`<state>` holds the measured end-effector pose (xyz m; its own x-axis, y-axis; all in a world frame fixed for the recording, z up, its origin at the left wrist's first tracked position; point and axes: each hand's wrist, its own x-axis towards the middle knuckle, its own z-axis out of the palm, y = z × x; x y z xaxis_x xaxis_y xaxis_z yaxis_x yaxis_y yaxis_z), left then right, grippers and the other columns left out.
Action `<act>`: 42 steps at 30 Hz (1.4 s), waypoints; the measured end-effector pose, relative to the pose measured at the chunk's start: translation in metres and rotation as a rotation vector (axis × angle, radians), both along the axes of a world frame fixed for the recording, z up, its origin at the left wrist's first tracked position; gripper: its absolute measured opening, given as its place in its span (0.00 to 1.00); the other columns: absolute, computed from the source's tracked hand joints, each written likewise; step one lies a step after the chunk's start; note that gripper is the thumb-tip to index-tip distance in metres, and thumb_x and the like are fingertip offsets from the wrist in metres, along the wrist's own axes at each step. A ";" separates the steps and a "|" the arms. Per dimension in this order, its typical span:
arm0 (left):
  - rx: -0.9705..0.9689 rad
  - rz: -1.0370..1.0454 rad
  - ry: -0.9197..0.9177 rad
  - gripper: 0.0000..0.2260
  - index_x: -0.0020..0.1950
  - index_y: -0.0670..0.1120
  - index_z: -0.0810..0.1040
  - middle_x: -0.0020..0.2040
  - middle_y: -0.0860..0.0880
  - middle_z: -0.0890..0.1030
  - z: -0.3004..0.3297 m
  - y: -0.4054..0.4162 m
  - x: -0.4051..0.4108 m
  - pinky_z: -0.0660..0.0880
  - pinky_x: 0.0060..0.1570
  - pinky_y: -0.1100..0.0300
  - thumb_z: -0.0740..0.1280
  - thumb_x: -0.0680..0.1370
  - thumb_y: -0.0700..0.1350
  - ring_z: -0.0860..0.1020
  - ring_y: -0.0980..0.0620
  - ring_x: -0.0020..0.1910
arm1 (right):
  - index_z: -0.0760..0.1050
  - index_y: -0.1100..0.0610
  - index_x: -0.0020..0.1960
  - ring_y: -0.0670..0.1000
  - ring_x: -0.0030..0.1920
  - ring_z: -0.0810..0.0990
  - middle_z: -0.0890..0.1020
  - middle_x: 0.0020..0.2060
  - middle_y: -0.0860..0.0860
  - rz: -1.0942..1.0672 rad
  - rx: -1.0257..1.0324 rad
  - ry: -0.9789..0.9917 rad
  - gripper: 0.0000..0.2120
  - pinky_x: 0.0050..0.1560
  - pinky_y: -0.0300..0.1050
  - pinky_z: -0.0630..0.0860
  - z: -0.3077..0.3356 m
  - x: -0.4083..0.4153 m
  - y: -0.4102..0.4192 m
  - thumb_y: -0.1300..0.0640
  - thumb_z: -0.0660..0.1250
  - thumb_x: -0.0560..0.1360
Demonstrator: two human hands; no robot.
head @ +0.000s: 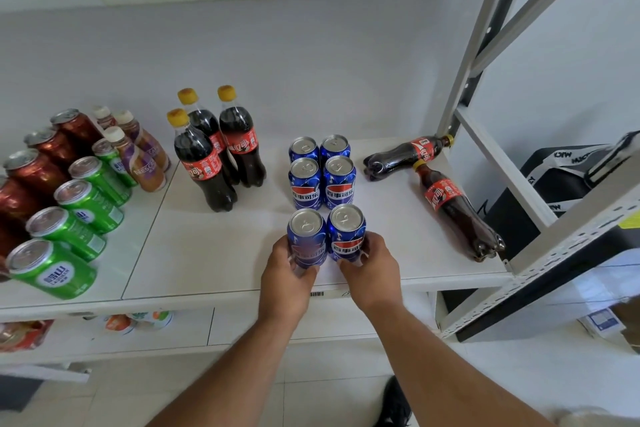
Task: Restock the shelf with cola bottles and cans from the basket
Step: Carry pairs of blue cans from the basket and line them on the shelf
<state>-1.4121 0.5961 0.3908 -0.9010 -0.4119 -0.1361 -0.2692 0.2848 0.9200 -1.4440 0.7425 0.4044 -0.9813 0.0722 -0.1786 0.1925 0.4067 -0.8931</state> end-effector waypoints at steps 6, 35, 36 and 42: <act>-0.009 -0.002 -0.012 0.31 0.76 0.52 0.69 0.72 0.50 0.79 0.005 -0.003 -0.007 0.79 0.67 0.47 0.78 0.76 0.42 0.81 0.48 0.67 | 0.71 0.51 0.72 0.51 0.59 0.81 0.82 0.64 0.49 -0.009 0.013 -0.021 0.26 0.62 0.46 0.78 0.000 -0.008 -0.006 0.55 0.75 0.78; -0.083 0.000 -0.024 0.30 0.77 0.52 0.69 0.71 0.50 0.80 0.006 -0.006 -0.051 0.78 0.63 0.53 0.77 0.77 0.44 0.81 0.50 0.66 | 0.71 0.52 0.71 0.49 0.52 0.78 0.83 0.63 0.50 0.021 0.032 -0.034 0.23 0.57 0.43 0.76 0.009 -0.049 -0.007 0.57 0.74 0.78; -0.082 0.001 -0.023 0.30 0.77 0.52 0.69 0.71 0.50 0.80 0.006 -0.006 -0.052 0.78 0.63 0.53 0.77 0.77 0.44 0.81 0.50 0.66 | 0.71 0.52 0.71 0.49 0.53 0.79 0.83 0.63 0.50 0.020 0.033 -0.036 0.23 0.57 0.44 0.76 0.009 -0.049 -0.007 0.56 0.74 0.78; -0.097 -0.002 -0.019 0.31 0.77 0.52 0.69 0.72 0.50 0.79 0.005 -0.007 -0.055 0.77 0.63 0.54 0.77 0.77 0.44 0.81 0.49 0.67 | 0.70 0.51 0.71 0.52 0.59 0.82 0.82 0.64 0.50 0.011 0.045 -0.049 0.23 0.61 0.46 0.77 0.009 -0.050 -0.010 0.56 0.73 0.79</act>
<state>-1.4672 0.5893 0.3953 -0.8992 -0.4226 -0.1131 -0.2861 0.3725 0.8828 -1.4942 0.7324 0.4135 -0.9721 0.0707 -0.2237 0.2313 0.4482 -0.8635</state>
